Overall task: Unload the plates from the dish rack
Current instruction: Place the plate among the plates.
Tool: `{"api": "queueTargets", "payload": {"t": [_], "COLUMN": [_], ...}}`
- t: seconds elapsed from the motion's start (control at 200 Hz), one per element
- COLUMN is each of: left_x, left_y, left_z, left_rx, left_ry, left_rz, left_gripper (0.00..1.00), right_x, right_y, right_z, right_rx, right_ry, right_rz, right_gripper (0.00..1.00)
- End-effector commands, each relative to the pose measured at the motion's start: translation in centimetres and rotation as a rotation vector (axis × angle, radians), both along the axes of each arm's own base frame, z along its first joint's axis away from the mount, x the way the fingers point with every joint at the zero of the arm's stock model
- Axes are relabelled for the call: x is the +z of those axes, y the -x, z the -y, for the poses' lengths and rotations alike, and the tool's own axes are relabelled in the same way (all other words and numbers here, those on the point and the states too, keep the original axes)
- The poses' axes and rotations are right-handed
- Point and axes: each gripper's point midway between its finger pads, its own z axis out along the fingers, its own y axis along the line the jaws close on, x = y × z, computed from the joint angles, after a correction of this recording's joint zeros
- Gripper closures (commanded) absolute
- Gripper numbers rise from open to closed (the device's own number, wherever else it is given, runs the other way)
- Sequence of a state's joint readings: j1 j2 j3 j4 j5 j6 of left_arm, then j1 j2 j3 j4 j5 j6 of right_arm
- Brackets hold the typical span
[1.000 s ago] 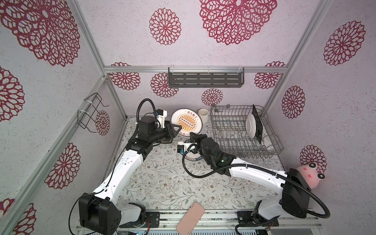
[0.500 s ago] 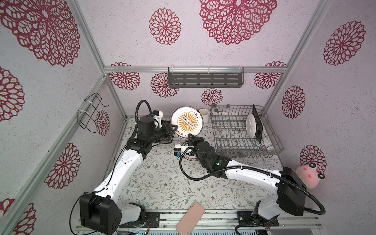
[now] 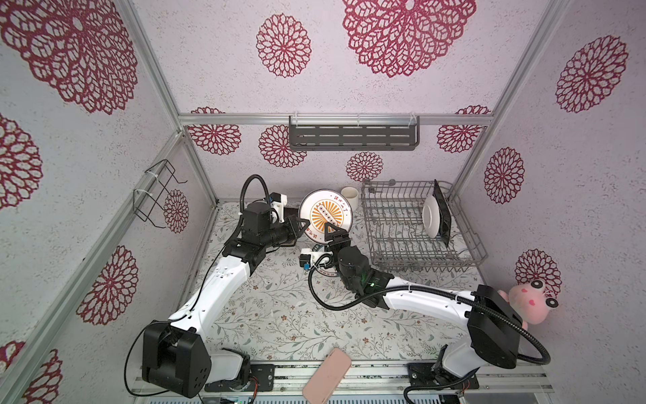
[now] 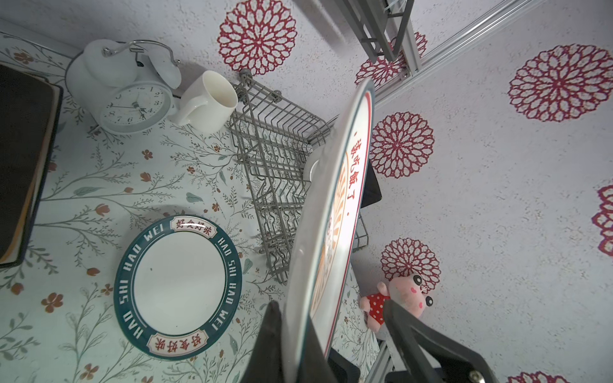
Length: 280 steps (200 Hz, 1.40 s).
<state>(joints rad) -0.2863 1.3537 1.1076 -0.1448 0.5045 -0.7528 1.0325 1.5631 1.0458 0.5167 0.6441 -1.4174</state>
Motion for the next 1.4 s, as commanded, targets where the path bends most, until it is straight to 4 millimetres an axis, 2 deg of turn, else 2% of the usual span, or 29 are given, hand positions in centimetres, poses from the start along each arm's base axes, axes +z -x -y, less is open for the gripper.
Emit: {"api": "queueTargets", "payload": {"t": [0.0,0.12,0.21,0.265,0.375,0.525,0.625,0.755,1.001,1.176,1.396], "left_x": [0.0,-1.2,-2.4,-3.0,-4.4,-6.1,-7.2,-8.8,-12.0,-13.5,-16.0], "left_y": [-0.6,-0.9,-1.2,-1.4,-1.7,-2.1,-2.7,-3.6,-4.2,-4.1,-3.4], "left_z": [0.2,0.0,-0.2,-0.2,0.0,0.1,0.4,0.8,1.2,1.5,2.6], "left_rx": [-0.008,-0.001,0.003,0.003,-0.001,-0.001,-0.003,-0.010,-0.002,-0.004,-0.028], "left_ry": [-0.001,-0.006,-0.005,-0.004,-0.004,-0.004,0.006,0.022,0.027,0.017,-0.014], "left_rz": [0.039,0.014,-0.007,-0.021,-0.042,-0.065,-0.082,-0.111,-0.178,-0.217,-0.297], "left_gripper": [1.00,1.00,1.00,1.00,1.00,1.00,1.00,1.00,1.00,1.00,1.00], "right_x": [4.6,4.4,4.6,5.3,6.1,6.2,6.2,6.3,4.9,4.1,3.6], "right_y": [0.5,1.9,3.3,4.2,5.9,6.8,5.5,3.3,0.1,-1.3,-2.0], "right_z": [1.5,2.1,2.7,3.2,4.2,5.5,7.6,11.3,16.2,17.9,18.4], "right_rx": [-0.031,-0.008,0.031,0.056,0.094,0.108,0.074,0.026,-0.071,-0.108,-0.126], "right_ry": [-0.145,-0.202,-0.289,-0.366,-0.508,-0.699,-0.881,-1.106,-1.312,-1.374,-1.379], "right_rz": [0.056,-0.036,-0.149,-0.210,-0.324,-0.466,-0.548,-0.589,-0.691,-0.703,-0.690], "right_gripper": [0.24,0.20,0.06,0.01,0.01,0.02,0.03,0.05,0.07,0.09,0.10]}}
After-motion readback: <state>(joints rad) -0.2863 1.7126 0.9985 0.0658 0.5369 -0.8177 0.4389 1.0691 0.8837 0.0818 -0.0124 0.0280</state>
